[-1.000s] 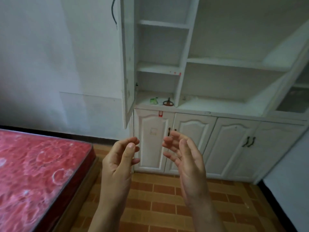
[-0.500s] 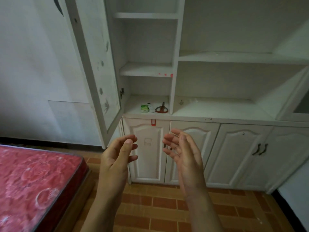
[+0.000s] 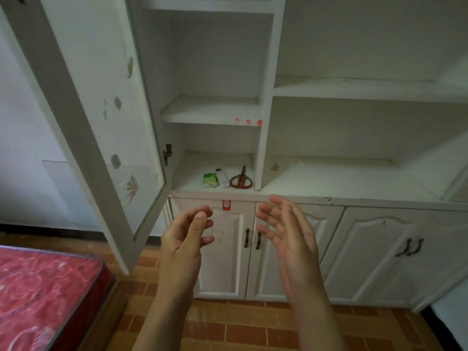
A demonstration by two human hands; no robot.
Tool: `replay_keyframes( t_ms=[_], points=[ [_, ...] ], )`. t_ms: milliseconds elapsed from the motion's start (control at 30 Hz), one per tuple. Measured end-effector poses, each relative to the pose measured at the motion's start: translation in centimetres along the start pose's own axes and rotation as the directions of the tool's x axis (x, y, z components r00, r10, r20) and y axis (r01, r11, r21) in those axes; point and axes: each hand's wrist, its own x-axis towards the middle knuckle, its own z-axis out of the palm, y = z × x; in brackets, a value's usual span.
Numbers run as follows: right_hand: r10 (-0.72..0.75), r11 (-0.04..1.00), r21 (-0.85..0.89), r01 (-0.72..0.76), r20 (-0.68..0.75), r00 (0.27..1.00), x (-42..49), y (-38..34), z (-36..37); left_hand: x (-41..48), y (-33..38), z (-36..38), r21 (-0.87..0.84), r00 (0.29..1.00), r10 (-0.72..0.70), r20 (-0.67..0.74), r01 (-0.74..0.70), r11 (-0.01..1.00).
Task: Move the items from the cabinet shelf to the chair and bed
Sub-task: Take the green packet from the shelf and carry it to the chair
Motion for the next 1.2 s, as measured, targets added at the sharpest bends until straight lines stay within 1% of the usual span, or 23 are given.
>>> replay_keyframes(
  t_ms=[167,300,433,567,667,767,867,1000,1100,1200],
  points=[
    [0.000,0.999,-0.046,0.001,0.026,1.000,6.9,0.8,3.4,8.0,-0.7,0.7,-0.041,1.000,0.000,-0.006,0.000,0.999],
    [0.018,0.997,-0.069,-0.018,0.004,1.000,11.6,3.2,5.4,13.3,-2.1,0.8,-0.046,0.999,-0.027,-0.029,0.026,0.999],
    [0.053,0.994,-0.096,-0.051,0.021,0.998,14.9,5.5,6.2,16.9,-4.0,1.5,-0.037,0.995,-0.080,-0.057,0.078,0.996],
    [0.085,0.994,-0.073,-0.084,0.012,0.996,19.0,7.5,6.1,19.6,-5.7,3.1,-0.008,0.992,-0.113,-0.056,0.112,0.994],
    [0.123,0.991,-0.057,-0.122,0.014,0.992,22.2,9.3,5.9,21.7,-6.7,4.6,0.007,0.988,-0.126,-0.094,0.127,0.992],
    [0.173,0.985,-0.030,-0.171,0.043,0.984,25.9,11.4,5.5,24.0,-7.9,6.4,0.010,0.982,-0.121,-0.148,0.124,0.992],
    [0.222,0.975,-0.036,-0.219,0.114,0.968,29.4,12.9,4.7,26.5,-8.6,8.9,0.046,0.974,-0.105,-0.201,0.117,0.992],
    [0.271,0.962,-0.055,-0.266,0.153,0.950,33.0,14.6,3.9,29.2,-9.5,11.7,0.106,0.969,-0.087,-0.230,0.114,0.988],
    [0.316,0.949,-0.081,-0.306,0.193,0.929,34.8,15.9,4.1,30.3,-10.2,12.2,0.154,0.960,-0.068,-0.270,0.113,0.982],
    [0.361,0.933,-0.098,-0.347,0.249,0.899,35.4,16.6,4.9,31.4,-11.2,11.6,0.158,0.942,-0.087,-0.325,0.145,0.977]
  ],
)
